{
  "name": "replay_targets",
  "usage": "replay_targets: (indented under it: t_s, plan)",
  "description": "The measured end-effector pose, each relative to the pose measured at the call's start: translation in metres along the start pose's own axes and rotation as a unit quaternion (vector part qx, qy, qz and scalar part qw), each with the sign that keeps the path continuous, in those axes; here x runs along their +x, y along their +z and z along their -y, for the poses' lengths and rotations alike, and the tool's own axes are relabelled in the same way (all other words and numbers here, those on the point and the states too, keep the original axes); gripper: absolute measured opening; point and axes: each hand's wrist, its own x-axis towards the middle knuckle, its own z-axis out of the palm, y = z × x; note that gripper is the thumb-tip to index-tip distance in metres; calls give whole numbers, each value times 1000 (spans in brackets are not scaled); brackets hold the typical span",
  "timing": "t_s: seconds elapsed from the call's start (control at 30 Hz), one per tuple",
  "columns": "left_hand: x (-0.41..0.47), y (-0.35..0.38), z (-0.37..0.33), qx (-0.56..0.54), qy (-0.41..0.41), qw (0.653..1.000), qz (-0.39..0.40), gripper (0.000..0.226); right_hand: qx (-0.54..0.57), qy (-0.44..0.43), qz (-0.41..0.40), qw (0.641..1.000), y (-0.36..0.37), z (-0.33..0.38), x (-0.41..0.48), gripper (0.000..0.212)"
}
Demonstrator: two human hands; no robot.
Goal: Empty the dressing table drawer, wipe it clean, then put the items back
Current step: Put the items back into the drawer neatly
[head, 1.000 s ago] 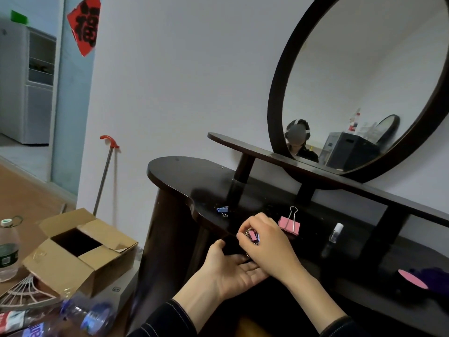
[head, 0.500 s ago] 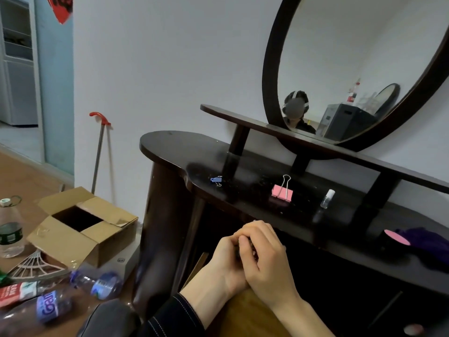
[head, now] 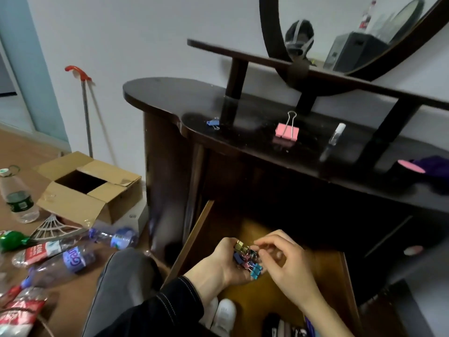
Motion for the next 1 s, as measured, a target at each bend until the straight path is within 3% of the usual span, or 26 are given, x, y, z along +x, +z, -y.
replay_targets:
  t_s: [0.2,0.27,0.5,0.6,0.73,1.0]
  plan:
    - [45,-9,-2,33,-4,996,-78,39,3,60,75,995,11,-39,-20,21]
    - [61,-13,-4,34,-12,996,-84,38,-15,67,90,994,17,-52,-22,10]
    - [94,-27,-10,86,7,988,-126,42,111,144,56,982,10,-79,-29,5]
    - [97,-29,-15,104,30,982,-153,39,108,202,44,972,8,-94,-31,9]
    - [97,-28,-20,137,33,979,-146,40,22,260,212,942,21,-103,-37,11]
    - [101,-33,-10,192,30,966,-172,37,-86,212,427,875,62,-94,-58,16]
